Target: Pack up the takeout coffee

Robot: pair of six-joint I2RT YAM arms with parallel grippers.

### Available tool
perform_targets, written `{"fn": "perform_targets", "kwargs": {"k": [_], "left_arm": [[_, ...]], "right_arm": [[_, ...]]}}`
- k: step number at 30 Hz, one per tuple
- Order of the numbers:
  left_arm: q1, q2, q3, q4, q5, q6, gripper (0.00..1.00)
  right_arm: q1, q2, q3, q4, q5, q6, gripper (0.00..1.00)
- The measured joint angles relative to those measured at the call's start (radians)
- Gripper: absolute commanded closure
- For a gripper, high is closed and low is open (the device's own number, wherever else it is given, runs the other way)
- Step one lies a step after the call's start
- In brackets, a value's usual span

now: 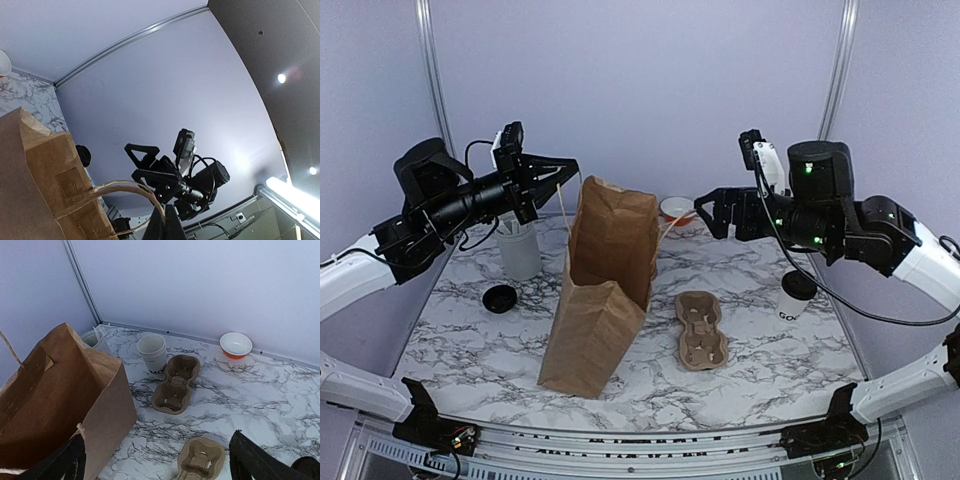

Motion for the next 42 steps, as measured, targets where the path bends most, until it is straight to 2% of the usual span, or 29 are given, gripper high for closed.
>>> {"fn": "perform_targets", "kwargs": {"k": [7, 13, 20, 24, 30, 42], "left_arm": [[-0.032, -0.012, -0.120, -0.006, -0.155, 0.035, 1.00], [-0.038, -0.077, -0.205, -0.056, -0.189, 0.058, 1.00], [-0.039, -0.176, -0.180, -0.193, -0.209, 0.126, 1.00], [-0.039, -0.170, -0.139, -0.266, -0.193, 0.176, 1.00], [-0.023, -0.145, -0.084, -0.358, -0.116, 0.255, 1.00], [0.110, -0.118, -0.039, -0.406, 0.032, 0.333, 1.00]], "right_arm": [[-0.023, -0.083, -0.050, -0.035, -0.007, -0.040, 0.01], [-0.029, -0.064, -0.048, -0.033, -0.020, -0.113, 0.00], [-0.119, -0.016, -0.048, -0.035, -0.111, -0.151, 0.01], [-0.167, -0.002, -0.074, -0.026, -0.175, -0.131, 0.05], [-0.171, 0.029, -0.195, -0.050, -0.261, -0.062, 0.10], [-0.187, 0.035, -0.373, -0.149, -0.306, -0.011, 0.21]]}}
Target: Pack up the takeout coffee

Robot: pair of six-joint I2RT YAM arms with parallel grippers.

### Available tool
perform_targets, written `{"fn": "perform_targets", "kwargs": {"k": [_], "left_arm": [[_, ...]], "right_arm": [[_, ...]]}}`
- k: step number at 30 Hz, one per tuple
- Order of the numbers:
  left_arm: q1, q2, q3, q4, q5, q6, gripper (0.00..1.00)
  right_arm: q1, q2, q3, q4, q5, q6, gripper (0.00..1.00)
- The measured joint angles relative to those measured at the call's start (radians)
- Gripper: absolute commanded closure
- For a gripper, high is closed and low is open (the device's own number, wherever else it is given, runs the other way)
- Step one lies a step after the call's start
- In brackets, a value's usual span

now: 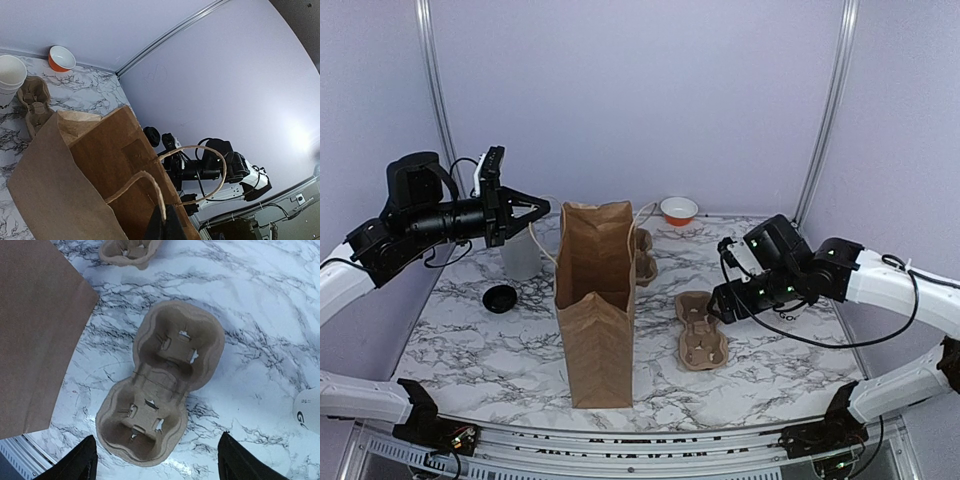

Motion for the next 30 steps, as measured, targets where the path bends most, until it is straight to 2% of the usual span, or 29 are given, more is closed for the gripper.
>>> {"fn": "perform_targets", "kwargs": {"k": [7, 18, 30], "left_arm": [[0.011, 0.018, 0.012, -0.001, 0.034, 0.006, 0.98], [0.012, 0.016, 0.012, -0.005, 0.033, 0.021, 0.96], [0.038, 0.029, 0.046, -0.041, 0.033, 0.024, 0.94]], "right_arm": [[-0.010, -0.019, -0.102, -0.010, -0.032, 0.031, 0.30], [-0.012, -0.023, -0.248, 0.045, -0.149, 0.111, 0.32], [-0.012, 0.007, -0.311, 0.154, -0.179, 0.219, 0.33]]}}
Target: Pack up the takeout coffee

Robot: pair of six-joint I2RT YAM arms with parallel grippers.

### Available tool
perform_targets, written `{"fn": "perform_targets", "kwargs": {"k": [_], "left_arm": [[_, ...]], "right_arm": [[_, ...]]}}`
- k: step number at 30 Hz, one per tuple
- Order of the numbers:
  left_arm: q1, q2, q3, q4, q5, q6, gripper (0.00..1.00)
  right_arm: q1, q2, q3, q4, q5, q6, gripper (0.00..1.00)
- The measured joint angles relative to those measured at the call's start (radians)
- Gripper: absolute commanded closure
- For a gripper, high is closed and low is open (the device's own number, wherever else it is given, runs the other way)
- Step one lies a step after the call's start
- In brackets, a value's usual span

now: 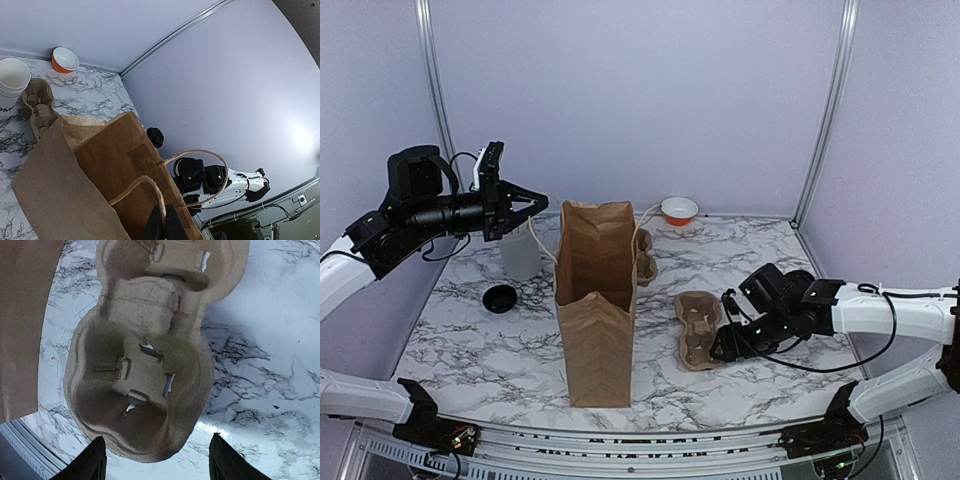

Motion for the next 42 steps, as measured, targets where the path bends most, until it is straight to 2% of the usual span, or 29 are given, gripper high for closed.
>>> {"fn": "perform_targets", "kwargs": {"k": [15, 23, 30, 36, 42], "left_arm": [[0.040, 0.046, 0.014, -0.088, 0.065, -0.056, 0.94], [0.040, 0.011, 0.014, -0.091, 0.058, -0.040, 0.93], [0.040, -0.037, 0.006, -0.082, 0.018, -0.016, 0.92], [0.040, -0.057, -0.014, -0.061, -0.003, -0.007, 0.92], [0.040, -0.057, -0.024, -0.045, -0.009, -0.003, 0.92]], "right_arm": [[0.014, 0.027, -0.023, 0.045, 0.012, 0.146, 0.33], [0.156, 0.076, 0.004, 0.080, 0.053, 0.230, 0.33], [0.253, 0.101, 0.051, 0.130, 0.054, 0.277, 0.28], [0.219, 0.102, 0.147, 0.052, 0.057, 0.167, 0.24], [0.170, 0.096, 0.259, -0.066, 0.075, -0.114, 0.21]]}}
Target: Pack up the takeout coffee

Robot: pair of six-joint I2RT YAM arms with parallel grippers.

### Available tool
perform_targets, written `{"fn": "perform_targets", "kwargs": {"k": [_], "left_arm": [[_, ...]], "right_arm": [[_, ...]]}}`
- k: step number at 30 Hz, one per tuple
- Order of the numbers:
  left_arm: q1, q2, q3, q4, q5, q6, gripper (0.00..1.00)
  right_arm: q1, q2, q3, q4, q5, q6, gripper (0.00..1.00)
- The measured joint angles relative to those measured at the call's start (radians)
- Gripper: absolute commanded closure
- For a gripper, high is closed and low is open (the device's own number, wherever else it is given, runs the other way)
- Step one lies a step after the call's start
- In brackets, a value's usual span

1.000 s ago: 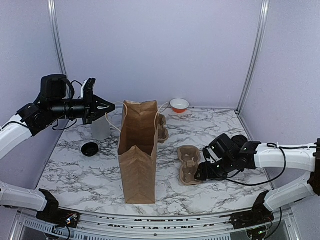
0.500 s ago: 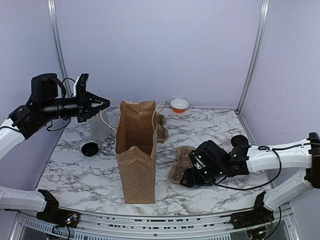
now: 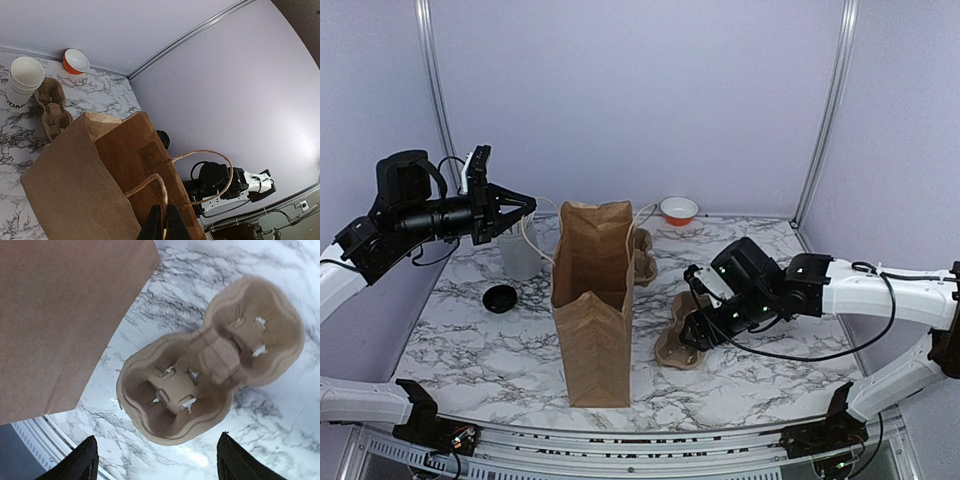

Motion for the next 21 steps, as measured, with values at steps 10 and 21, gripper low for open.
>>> {"fn": "perform_targets", "kwargs": {"k": [10, 21], "left_arm": [[0.000, 0.000, -0.008, 0.007, -0.003, 0.003, 0.91], [0.000, 0.000, -0.008, 0.007, -0.007, 0.003, 0.91]], "right_arm": [[-0.112, 0.174, 0.062, 0.079, 0.037, -0.434, 0.24], [-0.156, 0.360, 0.199, 0.092, 0.014, -0.605, 0.30]]}}
